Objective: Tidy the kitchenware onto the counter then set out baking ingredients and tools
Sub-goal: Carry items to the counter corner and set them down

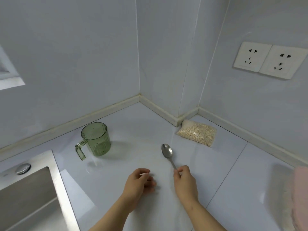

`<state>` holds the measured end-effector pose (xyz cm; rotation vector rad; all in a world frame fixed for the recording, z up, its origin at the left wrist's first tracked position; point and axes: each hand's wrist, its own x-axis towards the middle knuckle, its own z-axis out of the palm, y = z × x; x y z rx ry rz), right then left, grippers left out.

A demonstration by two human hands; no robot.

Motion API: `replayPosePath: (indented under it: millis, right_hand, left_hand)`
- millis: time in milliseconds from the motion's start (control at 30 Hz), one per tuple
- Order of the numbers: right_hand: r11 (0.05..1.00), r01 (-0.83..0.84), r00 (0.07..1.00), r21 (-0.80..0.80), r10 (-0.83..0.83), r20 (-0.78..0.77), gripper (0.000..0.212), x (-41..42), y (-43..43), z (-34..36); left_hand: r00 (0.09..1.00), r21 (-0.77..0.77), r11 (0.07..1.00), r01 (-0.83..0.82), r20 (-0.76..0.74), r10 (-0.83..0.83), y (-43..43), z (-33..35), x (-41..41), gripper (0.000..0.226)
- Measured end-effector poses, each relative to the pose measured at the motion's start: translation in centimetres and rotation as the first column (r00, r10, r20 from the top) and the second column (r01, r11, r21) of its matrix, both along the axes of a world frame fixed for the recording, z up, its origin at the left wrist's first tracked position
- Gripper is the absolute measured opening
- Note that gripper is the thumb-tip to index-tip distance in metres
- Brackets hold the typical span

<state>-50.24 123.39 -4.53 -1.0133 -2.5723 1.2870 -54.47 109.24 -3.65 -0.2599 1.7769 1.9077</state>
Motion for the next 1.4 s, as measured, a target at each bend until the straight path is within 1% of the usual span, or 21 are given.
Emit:
replayPosePath:
  millis: [100, 167, 267, 333, 367, 400, 467, 500, 533, 567, 600, 667, 733, 833, 933, 1000, 1133, 1267, 1400]
  right_hand:
    - [0.984, -0.004, 1.0, -0.177, 0.001, -0.019, 0.022, -1.4, -2.0, 0.4]
    - [0.964, -0.025, 1.0, -0.263, 0.024, -0.008, 0.02, -2.3, -3.4, 0.6]
    - [0.901, -0.021, 1.0, -0.433, 0.017, -0.014, 0.016, -3.3, -5.6, 0.4]
    - [0.865, -0.018, 1.0, -0.502, 0.013, -0.015, 0.016, -3.9, -6.8, 0.1]
    - [0.865, -0.019, 1.0, -0.501, 0.012, -0.017, 0.017, -4.0, -7.0, 0.0]
    - [0.869, -0.023, 1.0, -0.494, 0.014, -0.022, 0.019, -4.2, -7.2, -0.1]
    - [0.869, -0.014, 1.0, -0.495, 0.002, -0.026, 0.02, -4.6, -7.4, -0.2]
    - [0.863, -0.006, 1.0, -0.504, -0.006, -0.022, 0.019, -4.7, -7.3, -0.2]
    - [0.86, -0.004, 1.0, -0.51, -0.006, -0.018, 0.019, -4.8, -7.3, -0.2]
    - [0.862, -0.01, 1.0, -0.508, 0.002, -0.016, 0.019, -4.8, -7.3, -0.2]
    - [0.866, -0.021, 1.0, -0.499, 0.015, -0.015, 0.019, -4.8, -7.3, -0.2]
    - [0.865, -0.041, 0.999, -0.5, 0.035, -0.021, 0.018, -4.7, -7.3, -0.3]
    - [0.855, -0.04, 0.999, -0.517, 0.031, -0.026, 0.02, -4.6, -7.2, -0.3]
    - [0.847, -0.032, 0.999, -0.531, 0.015, -0.036, 0.022, -4.5, -7.1, -0.4]
    - [0.841, -0.029, 0.999, -0.54, 0.011, -0.036, 0.023, -4.5, -7.2, -0.4]
    - [0.834, -0.024, 0.999, -0.551, 0.008, -0.031, 0.022, -4.5, -7.1, -0.4]
    - [0.819, -0.002, 0.999, -0.574, -0.024, -0.038, 0.021, -4.2, -7.3, -0.1]
    - [0.767, 0.067, 0.99, -0.638, -0.129, -0.05, 0.015, -3.3, -7.6, 0.7]
    - [0.759, 0.101, 0.977, -0.643, -0.196, -0.078, 0.013, -1.7, -6.5, 2.3]
  left_hand:
    - [0.999, 0.011, 0.999, -0.031, 0.04, 0.031, -1.0, 0.6, 0.5, 0.01]
    - [0.999, -0.012, 0.999, -0.039, 0.033, 0.04, -2.5, 1.2, 0.4, 0.011]
    - [0.997, -0.095, 0.993, -0.072, -0.04, 0.068, -5.1, 2.2, -0.2, 0.012]
    - [0.973, -0.116, 0.973, -0.198, -0.142, 0.181, -7.1, 2.9, -1.1, 0.013]
    - [0.941, -0.125, 0.947, -0.295, -0.209, 0.265, -7.8, 3.2, -1.6, 0.014]
    - [0.885, -0.144, 0.896, -0.42, -0.284, 0.369, -8.8, 3.6, -2.3, 0.015]
    - [0.736, -0.214, 0.729, -0.65, -0.415, 0.535, -10.2, 4.3, -3.8, 0.009]
    - [0.686, -0.239, 0.661, -0.711, -0.441, 0.579, -10.8, 4.5, -4.8, 0.01]
    - [0.676, -0.261, 0.635, -0.727, -0.439, 0.593, -11.4, 4.6, -5.8, 0.022]
    - [0.71, -0.281, 0.66, -0.696, -0.402, 0.578, -11.8, 4.6, -6.8, 0.034]
    - [0.764, -0.304, 0.706, -0.639, -0.352, 0.54, -12.1, 4.7, -7.7, 0.042]
    - [0.86, -0.308, 0.805, -0.506, -0.245, 0.447, -12.5, 4.4, -9.0, 0.046]
    - [0.898, -0.238, 0.869, -0.435, -0.185, 0.399, -12.4, 4.0, -9.3, 0.044]
    - [0.893, -0.274, 0.855, -0.441, -0.231, 0.386, -12.3, 3.7, -9.1, 0.04]
    - [0.913, -0.28, 0.874, -0.397, -0.217, 0.345, -12.0, 3.5, -8.8, 0.029]
    - [0.916, -0.246, 0.886, -0.394, -0.183, 0.357, -11.7, 3.9, -8.6, 0.026]
    - [0.913, -0.111, 0.908, -0.403, -0.106, 0.393, -10.9, 5.0, -7.5, 0.025]
    - [0.923, -0.061, 0.926, -0.371, -0.127, 0.362, -9.8, 5.6, -5.7, 0.023]
    - [0.947, -0.081, 0.955, -0.287, -0.173, 0.27, -7.8, 6.4, -3.9, 0.023]
